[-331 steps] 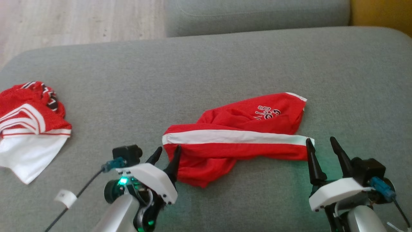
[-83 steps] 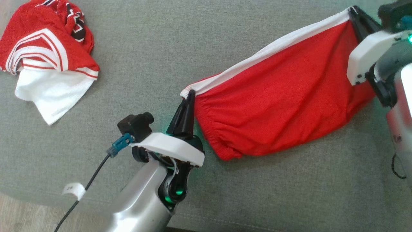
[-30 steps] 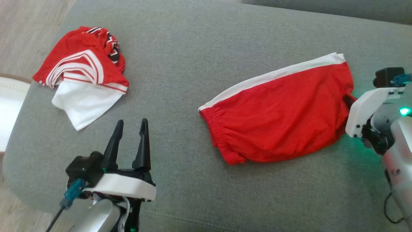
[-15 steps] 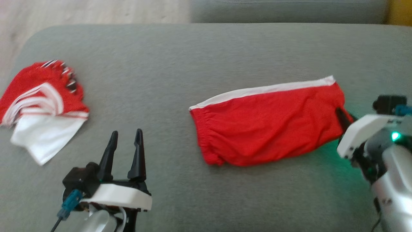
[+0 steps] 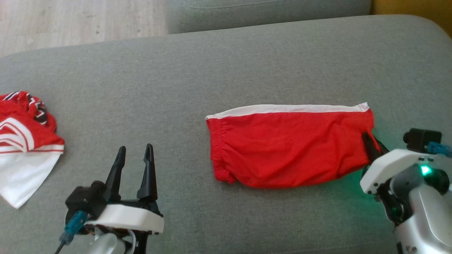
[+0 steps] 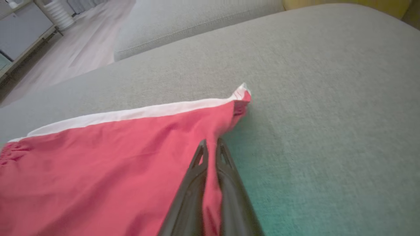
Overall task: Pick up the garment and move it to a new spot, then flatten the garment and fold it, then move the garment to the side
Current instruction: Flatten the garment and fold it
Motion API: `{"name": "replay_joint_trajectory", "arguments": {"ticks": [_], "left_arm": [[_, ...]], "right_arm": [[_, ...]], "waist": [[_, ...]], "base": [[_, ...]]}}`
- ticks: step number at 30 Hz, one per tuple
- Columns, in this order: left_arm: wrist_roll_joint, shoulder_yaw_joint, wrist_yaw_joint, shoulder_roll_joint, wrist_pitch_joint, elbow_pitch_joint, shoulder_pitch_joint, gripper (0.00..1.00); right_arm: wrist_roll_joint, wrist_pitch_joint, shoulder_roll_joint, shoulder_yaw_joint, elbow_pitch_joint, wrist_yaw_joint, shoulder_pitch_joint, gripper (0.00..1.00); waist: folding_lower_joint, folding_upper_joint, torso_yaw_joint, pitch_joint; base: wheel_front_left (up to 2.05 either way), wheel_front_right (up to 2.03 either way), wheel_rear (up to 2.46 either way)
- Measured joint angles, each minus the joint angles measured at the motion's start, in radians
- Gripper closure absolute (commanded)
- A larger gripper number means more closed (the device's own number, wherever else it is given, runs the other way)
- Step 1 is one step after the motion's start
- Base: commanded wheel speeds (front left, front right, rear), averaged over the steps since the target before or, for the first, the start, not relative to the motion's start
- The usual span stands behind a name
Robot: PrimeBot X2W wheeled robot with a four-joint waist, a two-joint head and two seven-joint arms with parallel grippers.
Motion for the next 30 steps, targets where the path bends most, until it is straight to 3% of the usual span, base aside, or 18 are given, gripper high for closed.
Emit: {"name": "replay_joint_trajectory", "arguments": {"ticks": [7, 15, 22, 30], "left_arm": [[0.000, 0.000, 0.000, 0.000, 0.000, 0.005, 0.000, 0.00], [0.000, 0.000, -0.002, -0.010, 0.000, 0.016, 0.000, 0.00], [0.000, 0.002, -0.018, -0.030, -0.008, 0.024, 0.000, 0.00], [0.000, 0.026, -0.023, -0.038, -0.008, 0.037, 0.000, 0.00]], "right_arm": [[-0.037, 0.028, 0.032, 0.030, -0.092, 0.000, -0.014, 1.00], [0.005, 0.109, 0.071, 0.244, -0.185, 0.000, -0.131, 1.00], [0.024, 0.149, 0.078, 0.425, -0.071, 0.000, -0.168, 1.00], [0.060, 0.114, 0.084, 0.518, 0.017, 0.000, -0.172, 1.00]], "waist": [[0.0000, 0.0000, 0.043, -0.004], [0.0000, 0.0000, 0.104, -0.015], [0.0000, 0.0000, 0.160, -0.006], [0.0000, 0.0000, 0.180, 0.005]], "base": [[0.00, 0.00, 0.00], [0.00, 0.00, 0.00], [0.00, 0.00, 0.00], [0.00, 0.00, 0.00]]}}
